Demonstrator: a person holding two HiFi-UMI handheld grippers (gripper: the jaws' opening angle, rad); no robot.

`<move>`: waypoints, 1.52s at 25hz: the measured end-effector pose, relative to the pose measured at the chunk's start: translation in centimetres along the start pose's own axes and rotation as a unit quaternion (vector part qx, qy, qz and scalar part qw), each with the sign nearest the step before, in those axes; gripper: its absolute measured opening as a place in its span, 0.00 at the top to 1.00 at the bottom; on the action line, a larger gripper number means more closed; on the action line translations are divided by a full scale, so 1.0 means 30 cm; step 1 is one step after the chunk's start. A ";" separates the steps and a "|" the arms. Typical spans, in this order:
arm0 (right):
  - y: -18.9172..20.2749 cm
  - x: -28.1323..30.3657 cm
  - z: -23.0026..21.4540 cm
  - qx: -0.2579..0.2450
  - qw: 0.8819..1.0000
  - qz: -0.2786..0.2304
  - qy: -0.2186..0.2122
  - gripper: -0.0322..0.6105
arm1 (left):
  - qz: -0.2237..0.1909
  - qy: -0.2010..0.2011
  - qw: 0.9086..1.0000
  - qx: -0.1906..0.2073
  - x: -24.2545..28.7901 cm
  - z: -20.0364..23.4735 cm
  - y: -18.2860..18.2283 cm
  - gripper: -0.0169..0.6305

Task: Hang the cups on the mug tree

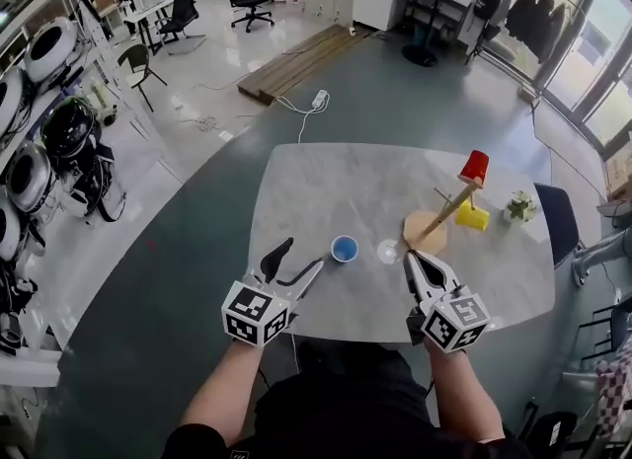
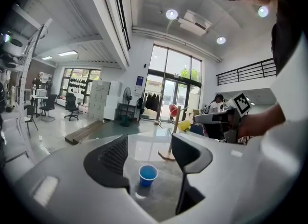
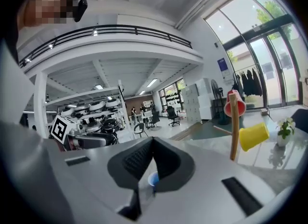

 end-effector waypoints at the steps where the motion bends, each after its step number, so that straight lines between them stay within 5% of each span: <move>1: 0.002 -0.003 0.004 -0.002 1.000 0.002 0.002 0.93 | -0.006 0.008 1.000 0.000 0.002 -0.003 0.000 0.55; 12: 0.101 0.056 -0.040 -0.006 1.000 0.030 0.004 0.93 | 0.037 0.047 0.998 0.004 0.115 -0.020 0.150 0.51; 38: 0.417 0.088 -0.181 0.057 0.993 0.092 0.051 0.93 | 0.177 0.094 0.979 0.036 0.327 0.002 0.762 0.42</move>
Point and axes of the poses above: the fingertips, and each gripper's own axes: x forward along the fingers, z to its left, y out of its underside, the point moved 2 cm from there along -x, backward along the fingers, and after that the axes turned 13 degrees about -z, right-handed, at the moved point
